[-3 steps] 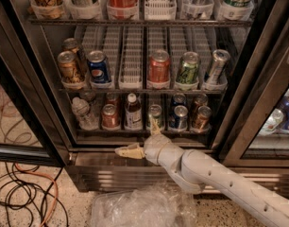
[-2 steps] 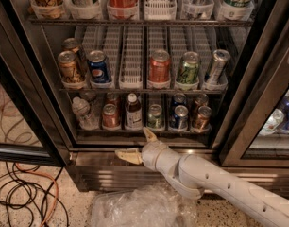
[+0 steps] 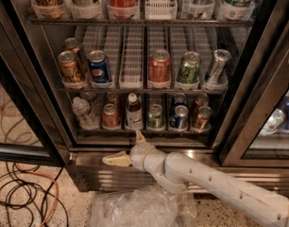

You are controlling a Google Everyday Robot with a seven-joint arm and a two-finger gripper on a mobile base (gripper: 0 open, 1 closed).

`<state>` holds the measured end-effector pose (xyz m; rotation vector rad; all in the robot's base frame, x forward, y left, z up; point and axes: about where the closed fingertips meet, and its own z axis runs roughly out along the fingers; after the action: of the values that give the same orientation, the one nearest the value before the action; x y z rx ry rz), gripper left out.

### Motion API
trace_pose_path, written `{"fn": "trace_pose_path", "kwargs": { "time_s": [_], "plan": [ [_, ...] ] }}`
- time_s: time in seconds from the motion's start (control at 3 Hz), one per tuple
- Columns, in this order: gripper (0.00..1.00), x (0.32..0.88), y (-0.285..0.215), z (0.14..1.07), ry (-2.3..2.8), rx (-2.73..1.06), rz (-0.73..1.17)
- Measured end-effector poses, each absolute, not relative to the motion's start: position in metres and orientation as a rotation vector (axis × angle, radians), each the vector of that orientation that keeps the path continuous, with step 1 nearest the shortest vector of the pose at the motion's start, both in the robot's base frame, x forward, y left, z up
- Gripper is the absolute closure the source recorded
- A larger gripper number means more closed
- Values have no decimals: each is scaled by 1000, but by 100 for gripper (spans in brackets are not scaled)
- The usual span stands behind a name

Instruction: Pick blue plastic bottle from bottom shelf of fridge

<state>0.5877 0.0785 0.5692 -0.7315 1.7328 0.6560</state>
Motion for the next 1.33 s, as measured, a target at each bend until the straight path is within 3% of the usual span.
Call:
{"fn": "trace_pose_path", "kwargs": {
  "time_s": [0.33, 1.33],
  "plan": [
    [0, 608, 85, 577, 1674, -745, 616],
    [0, 595, 75, 582, 1755, -702, 588]
  ]
}}
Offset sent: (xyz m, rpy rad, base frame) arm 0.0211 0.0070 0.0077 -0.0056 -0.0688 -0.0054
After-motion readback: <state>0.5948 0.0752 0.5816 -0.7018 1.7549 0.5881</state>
